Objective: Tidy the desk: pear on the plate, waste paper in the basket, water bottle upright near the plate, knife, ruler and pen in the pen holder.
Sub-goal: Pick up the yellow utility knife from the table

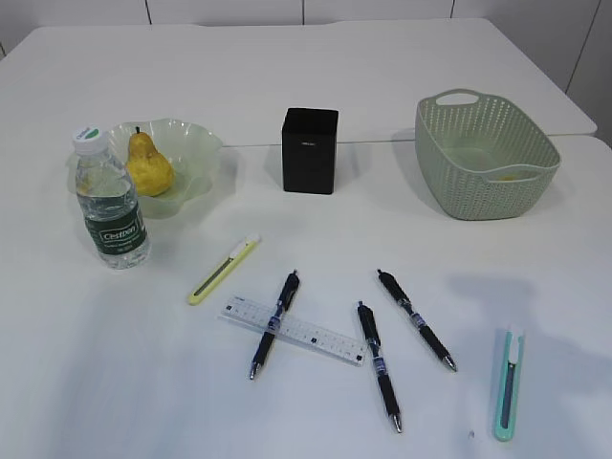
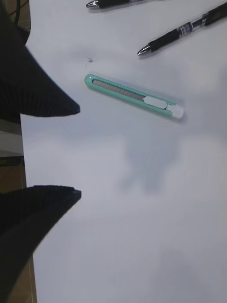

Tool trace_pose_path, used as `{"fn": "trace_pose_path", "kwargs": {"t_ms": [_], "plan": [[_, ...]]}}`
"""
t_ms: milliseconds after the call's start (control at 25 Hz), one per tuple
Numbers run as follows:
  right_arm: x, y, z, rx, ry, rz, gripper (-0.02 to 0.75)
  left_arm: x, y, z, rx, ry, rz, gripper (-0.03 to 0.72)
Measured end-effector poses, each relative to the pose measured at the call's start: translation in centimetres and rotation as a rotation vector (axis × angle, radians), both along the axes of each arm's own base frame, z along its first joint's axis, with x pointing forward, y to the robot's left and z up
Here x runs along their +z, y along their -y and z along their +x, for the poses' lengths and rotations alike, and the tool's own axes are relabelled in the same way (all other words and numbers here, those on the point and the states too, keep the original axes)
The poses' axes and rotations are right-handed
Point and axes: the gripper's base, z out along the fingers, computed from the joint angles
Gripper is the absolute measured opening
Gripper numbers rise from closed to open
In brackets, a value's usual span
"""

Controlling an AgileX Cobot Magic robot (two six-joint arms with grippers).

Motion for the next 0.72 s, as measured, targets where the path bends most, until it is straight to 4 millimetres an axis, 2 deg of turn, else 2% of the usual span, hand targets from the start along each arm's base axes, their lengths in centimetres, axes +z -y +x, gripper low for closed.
{"fn": "trace_pose_path", "kwargs": {"t_ms": [160,400,720], "plan": [[0.0,0.0,0.0,0.000,-0.003,0.000,0.386,0.6,1.7,0.2,-0.066,-0.106,-0.029,0.529],[0.0,0.0,-0.1,0.000,-0.010,0.000,0.386,0.2,4.9,0.8,-0.227,-0.346,-0.011,0.527],[-0.1,0.0,-0.2,0.000,-0.020,0.000,0.386,-0.8,7.5,4.0,-0.350,-0.578,0.081,0.527]]}}
